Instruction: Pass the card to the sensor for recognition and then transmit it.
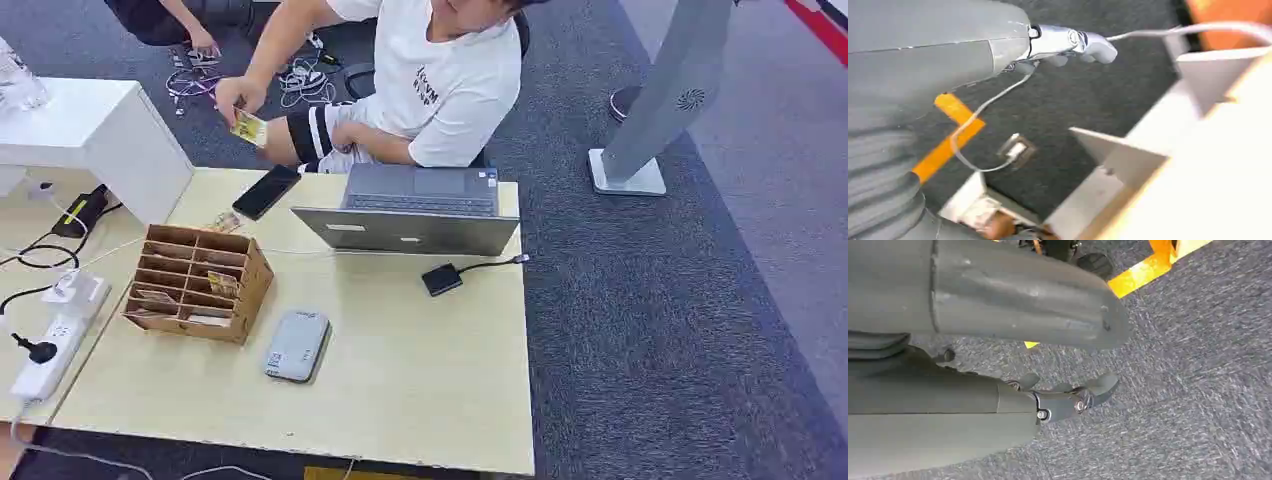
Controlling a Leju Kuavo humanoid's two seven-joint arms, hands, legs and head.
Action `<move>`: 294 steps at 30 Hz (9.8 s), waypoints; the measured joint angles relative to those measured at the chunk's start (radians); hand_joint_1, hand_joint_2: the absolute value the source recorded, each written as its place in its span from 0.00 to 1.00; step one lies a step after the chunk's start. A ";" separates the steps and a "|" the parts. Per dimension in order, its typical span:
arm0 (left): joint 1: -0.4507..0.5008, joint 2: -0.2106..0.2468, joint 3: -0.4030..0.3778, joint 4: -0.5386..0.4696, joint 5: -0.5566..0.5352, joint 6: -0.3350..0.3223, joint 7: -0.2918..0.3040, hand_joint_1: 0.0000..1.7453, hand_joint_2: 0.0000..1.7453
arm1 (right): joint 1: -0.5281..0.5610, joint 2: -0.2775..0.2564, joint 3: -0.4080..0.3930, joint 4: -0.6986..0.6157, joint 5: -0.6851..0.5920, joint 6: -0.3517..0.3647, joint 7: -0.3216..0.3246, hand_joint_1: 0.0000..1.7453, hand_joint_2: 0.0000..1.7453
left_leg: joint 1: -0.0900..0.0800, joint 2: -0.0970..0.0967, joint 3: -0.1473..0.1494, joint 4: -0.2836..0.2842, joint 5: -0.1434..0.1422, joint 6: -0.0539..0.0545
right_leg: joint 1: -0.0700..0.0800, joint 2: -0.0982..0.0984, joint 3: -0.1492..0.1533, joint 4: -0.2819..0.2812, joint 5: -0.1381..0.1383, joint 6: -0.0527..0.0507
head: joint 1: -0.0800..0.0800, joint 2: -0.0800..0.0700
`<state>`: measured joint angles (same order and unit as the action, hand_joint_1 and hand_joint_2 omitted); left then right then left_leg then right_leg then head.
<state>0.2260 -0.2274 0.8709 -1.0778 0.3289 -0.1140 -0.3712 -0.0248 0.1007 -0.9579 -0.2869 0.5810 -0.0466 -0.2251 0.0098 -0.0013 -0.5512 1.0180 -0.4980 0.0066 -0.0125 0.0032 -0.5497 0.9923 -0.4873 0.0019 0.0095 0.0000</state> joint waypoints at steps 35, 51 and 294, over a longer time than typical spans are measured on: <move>0.039 0.060 -0.310 -0.718 -0.432 0.292 -0.183 0.00 1.00 | -0.033 0.027 -0.100 0.056 0.286 -0.065 0.052 0.00 0.00 | 0.000 0.000 0.001 0.000 0.001 -0.001 | 0.000 0.000 0.000 0.000 0.000 0.000 | 0.000 0.000; -0.206 0.245 -0.540 -0.611 -0.851 0.418 -0.025 0.00 1.00 | -0.039 0.039 -0.062 0.071 0.380 -0.060 0.085 0.00 0.00 | 0.000 0.001 0.001 0.000 0.002 -0.001 | 0.000 0.001 0.000 0.000 0.002 -0.002 | 0.000 0.000; -0.161 0.645 -1.083 -0.506 -1.637 0.330 0.498 0.00 1.00 | -0.029 0.088 -0.030 0.086 0.554 -0.098 0.237 0.00 1.00 | 0.001 0.002 -0.005 0.000 0.007 -0.003 | 0.000 0.003 -0.007 0.002 0.006 -0.003 | 0.000 0.000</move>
<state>0.0653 0.4181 -0.2121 -1.5839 -1.3077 0.2164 0.1266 -0.0538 0.1884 -0.9884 -0.2007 1.1345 -0.1442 0.0123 0.0108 0.0010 -0.5563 1.0180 -0.4912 0.0033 -0.0121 0.0062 -0.5568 0.9939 -0.4818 -0.0012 0.0092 0.0000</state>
